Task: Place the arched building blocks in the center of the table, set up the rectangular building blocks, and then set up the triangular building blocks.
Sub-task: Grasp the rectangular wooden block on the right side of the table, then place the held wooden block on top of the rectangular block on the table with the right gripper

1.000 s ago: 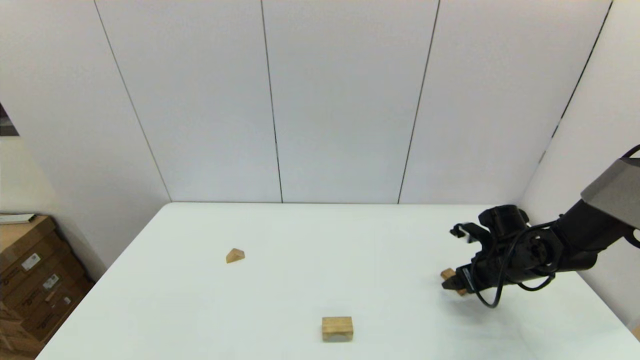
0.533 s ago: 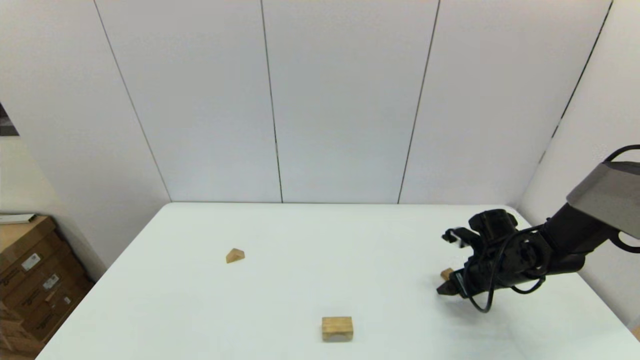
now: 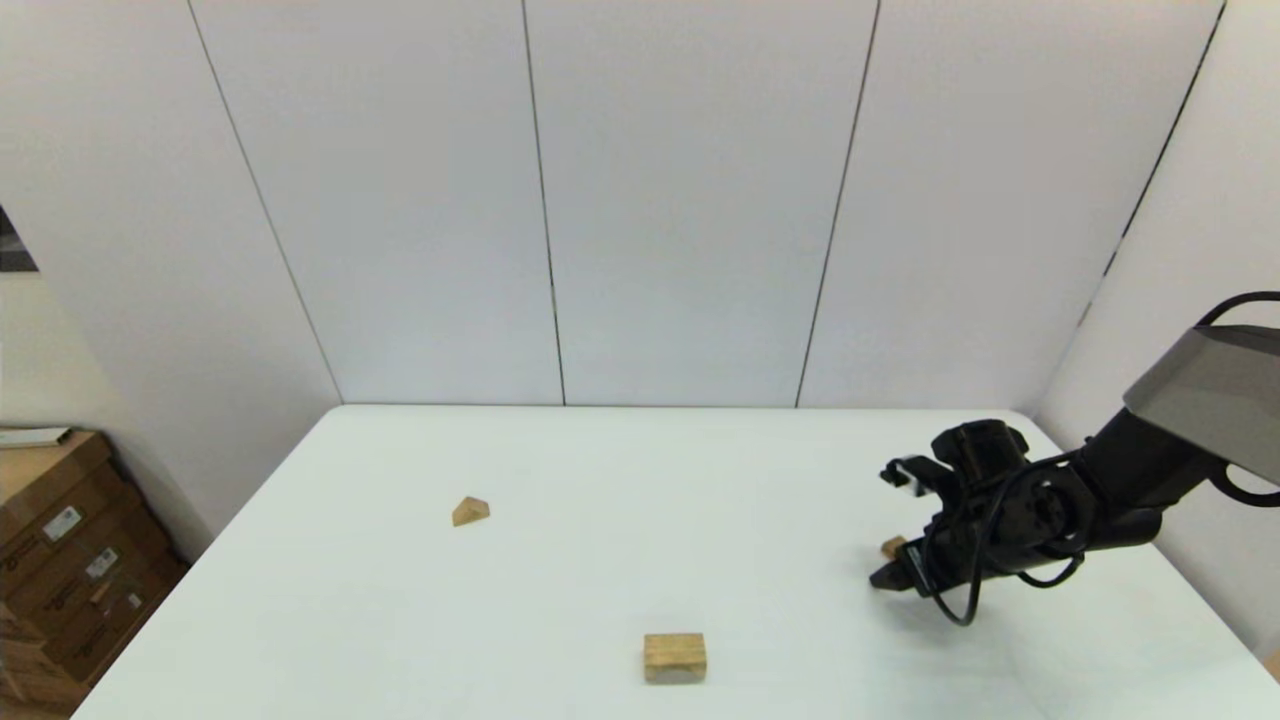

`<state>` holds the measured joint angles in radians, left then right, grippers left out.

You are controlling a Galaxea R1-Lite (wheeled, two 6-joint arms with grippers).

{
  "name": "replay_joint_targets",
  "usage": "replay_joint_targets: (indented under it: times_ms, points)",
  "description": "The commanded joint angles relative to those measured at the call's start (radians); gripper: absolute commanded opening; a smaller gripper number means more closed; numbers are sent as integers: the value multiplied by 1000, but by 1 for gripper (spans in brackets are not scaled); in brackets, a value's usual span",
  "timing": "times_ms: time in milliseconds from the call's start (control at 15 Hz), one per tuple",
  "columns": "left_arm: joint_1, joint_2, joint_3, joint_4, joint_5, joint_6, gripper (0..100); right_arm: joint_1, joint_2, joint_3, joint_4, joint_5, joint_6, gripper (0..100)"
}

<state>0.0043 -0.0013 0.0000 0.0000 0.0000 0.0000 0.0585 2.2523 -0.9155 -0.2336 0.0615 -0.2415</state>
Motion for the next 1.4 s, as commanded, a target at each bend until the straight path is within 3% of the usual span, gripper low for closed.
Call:
replay_joint_targets:
  times_ms: [67,600,667,1400]
  points:
    - [0,1,0,0,0,0,100,-2,-2,-6,-1,3,5,100]
    - [0,1,0,0,0,0,100,-14,0,-14,2,6,10,100]
    - [0,1,0,0,0,0,100,-16,3,-16,2,6,10,0]
    - [0,1,0,0,-2,0,100,-17,-11,-8,4,9,11,0]
